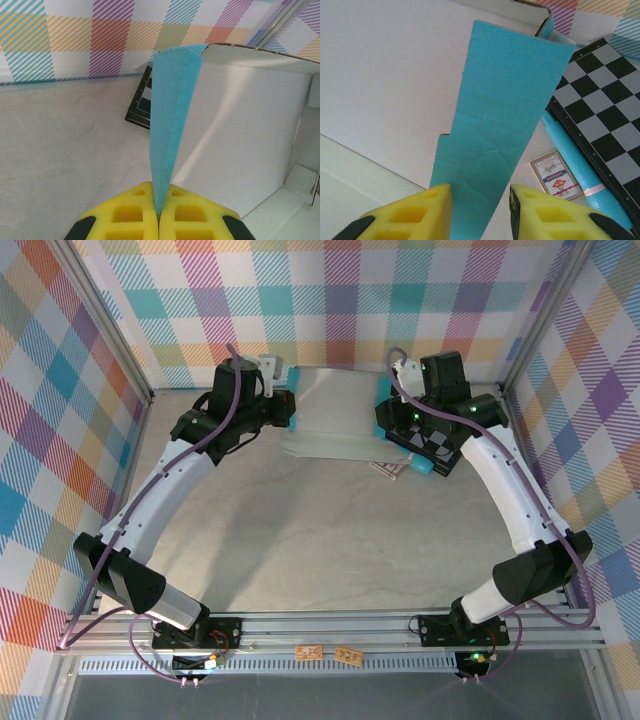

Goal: Fold the paper box

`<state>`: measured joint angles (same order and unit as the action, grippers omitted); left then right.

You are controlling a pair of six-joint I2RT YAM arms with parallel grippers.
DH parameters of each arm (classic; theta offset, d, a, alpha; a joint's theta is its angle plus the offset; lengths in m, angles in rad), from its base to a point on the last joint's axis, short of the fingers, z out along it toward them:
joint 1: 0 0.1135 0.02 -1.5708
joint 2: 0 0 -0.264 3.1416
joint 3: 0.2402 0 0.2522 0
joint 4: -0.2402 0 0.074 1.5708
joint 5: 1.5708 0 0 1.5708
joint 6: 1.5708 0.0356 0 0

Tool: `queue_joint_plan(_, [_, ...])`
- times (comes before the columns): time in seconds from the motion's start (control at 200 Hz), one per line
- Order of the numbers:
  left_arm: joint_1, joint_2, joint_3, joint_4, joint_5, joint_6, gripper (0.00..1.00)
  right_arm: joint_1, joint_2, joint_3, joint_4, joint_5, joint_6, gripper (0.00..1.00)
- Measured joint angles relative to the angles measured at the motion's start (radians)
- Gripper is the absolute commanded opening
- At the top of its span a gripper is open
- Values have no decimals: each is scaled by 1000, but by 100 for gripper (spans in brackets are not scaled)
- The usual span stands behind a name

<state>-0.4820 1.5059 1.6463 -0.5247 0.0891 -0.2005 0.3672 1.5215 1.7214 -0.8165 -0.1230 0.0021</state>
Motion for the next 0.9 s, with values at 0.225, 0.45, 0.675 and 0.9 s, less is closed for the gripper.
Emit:
queue_joint_plan(0.225, [0,-8,0,0,0,0,0,-19,0,-11,23,-16,41,49])
queue_joint_plan(0.45, [0,-11,0,0,0,0,0,-83,0,-54,59,-127,96,51])
queue_joint_plan(0.675, [0,-13,0,0,0,-1,0,-113,0,-59,93,-314,130,50])
queue_joint_plan(0.9, [0,-21,0,0,0,-1,0,-114,31,-50,114,-409,145,47])
